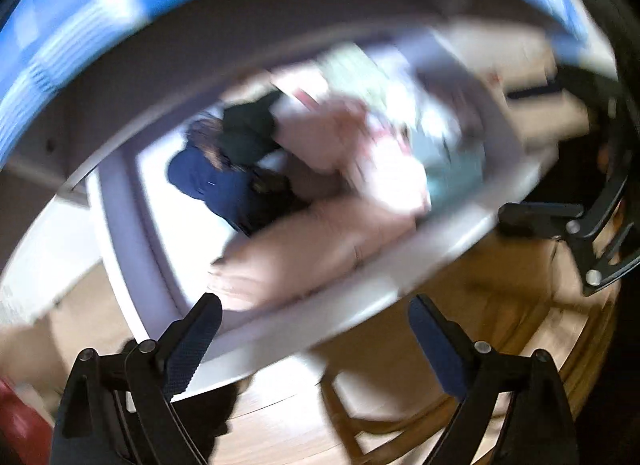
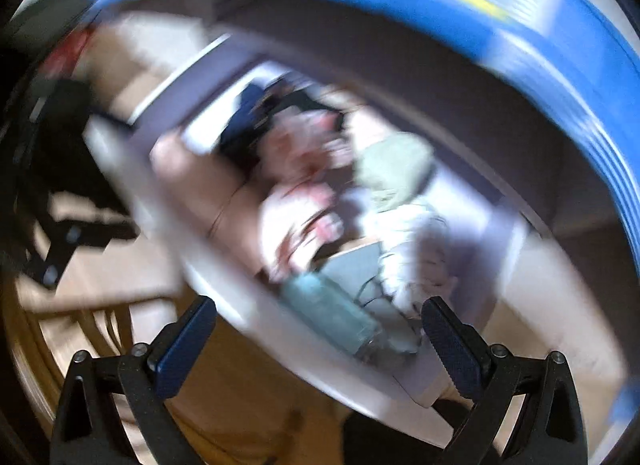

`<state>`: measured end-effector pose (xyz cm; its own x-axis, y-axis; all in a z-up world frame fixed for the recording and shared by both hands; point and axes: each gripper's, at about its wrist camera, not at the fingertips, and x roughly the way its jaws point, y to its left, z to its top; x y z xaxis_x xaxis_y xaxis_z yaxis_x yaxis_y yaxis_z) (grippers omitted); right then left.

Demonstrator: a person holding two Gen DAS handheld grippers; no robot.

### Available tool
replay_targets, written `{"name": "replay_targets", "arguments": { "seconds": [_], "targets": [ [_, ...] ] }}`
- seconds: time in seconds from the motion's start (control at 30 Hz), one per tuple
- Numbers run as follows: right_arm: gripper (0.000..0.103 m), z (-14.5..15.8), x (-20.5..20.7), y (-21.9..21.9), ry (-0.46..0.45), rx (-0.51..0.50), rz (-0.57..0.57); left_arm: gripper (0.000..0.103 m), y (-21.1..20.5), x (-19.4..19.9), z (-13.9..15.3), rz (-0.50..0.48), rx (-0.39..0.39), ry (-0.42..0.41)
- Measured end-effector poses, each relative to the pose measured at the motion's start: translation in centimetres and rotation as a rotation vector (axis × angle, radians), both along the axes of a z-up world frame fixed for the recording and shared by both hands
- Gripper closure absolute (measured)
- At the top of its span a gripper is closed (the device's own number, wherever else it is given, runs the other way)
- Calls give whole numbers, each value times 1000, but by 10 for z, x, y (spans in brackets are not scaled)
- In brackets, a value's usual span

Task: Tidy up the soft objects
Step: 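Position both tools above the clothes inside the open drawer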

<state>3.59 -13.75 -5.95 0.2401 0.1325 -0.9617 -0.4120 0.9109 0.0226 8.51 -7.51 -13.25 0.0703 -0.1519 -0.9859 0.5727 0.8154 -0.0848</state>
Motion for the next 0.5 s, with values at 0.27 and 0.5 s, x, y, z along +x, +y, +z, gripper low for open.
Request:
{"name": "replay_targets", "arguments": {
  "seconds": [0.27, 0.5],
  "targets": [
    [0, -35, 20, -44, 107, 125, -418, 8, 36, 20, -29, 381, 105, -45],
    [0, -65, 16, -30, 180, 17, -443, 8, 45, 23, -55, 485, 170, -89]
  ]
}}
